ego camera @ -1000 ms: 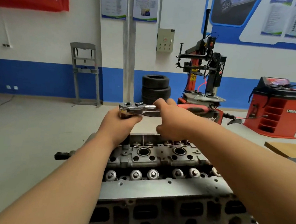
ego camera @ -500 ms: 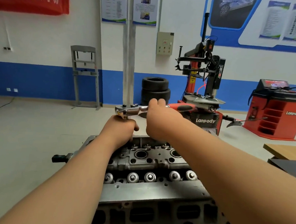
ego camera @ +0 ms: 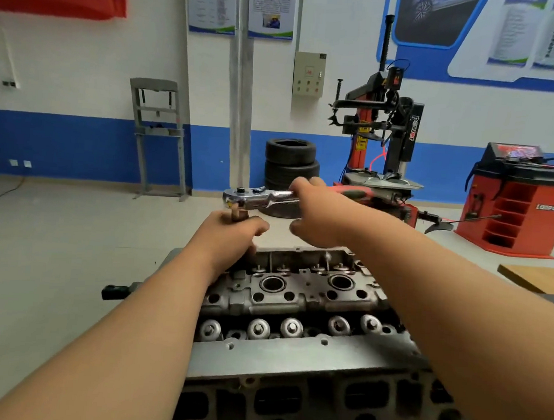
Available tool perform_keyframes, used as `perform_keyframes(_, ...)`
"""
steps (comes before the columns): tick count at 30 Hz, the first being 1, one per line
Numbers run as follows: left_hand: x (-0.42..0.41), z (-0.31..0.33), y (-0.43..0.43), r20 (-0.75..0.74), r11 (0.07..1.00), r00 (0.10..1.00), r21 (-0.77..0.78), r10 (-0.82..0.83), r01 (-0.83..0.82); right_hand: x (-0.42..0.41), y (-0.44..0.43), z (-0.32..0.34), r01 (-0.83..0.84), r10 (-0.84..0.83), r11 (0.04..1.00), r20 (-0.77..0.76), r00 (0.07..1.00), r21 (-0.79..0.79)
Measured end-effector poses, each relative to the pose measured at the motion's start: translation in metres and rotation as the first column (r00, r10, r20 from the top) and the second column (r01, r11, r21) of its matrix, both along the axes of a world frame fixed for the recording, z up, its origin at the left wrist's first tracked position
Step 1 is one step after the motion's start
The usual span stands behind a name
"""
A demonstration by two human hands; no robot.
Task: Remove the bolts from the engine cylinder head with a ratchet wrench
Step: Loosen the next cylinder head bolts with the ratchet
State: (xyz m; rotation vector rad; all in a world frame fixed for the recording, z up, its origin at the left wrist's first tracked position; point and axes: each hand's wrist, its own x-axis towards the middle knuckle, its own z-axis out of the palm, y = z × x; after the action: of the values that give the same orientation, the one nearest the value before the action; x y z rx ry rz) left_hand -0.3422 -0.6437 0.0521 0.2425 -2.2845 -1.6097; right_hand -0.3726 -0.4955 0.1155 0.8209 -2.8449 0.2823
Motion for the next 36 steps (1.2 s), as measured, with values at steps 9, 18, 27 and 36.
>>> perform_keyframes(9,0.000,0.003,-0.002,0.016,0.999,1.000,-0.043,0.005,-0.005,-0.023,-0.063,0.013,0.002,0.017,0.977,-0.084,0.996,0.212)
perform_keyframes(18,0.007,0.005,0.012,-0.041,0.997,0.998,-0.053,0.056,-0.058,0.076,0.012,-0.024,0.229,-0.200,0.967,-0.228,0.953,0.110)
perform_keyframes(27,0.003,0.004,0.007,0.004,0.996,0.999,-0.074,0.042,-0.041,0.035,0.013,-0.004,0.054,-0.049,0.998,-0.118,0.992,0.040)
perform_keyframes(36,-0.002,0.004,-0.004,0.038,0.999,0.999,-0.016,-0.034,0.035,-0.042,-0.074,0.006,-0.094,0.095,0.994,-0.028,0.995,0.058)
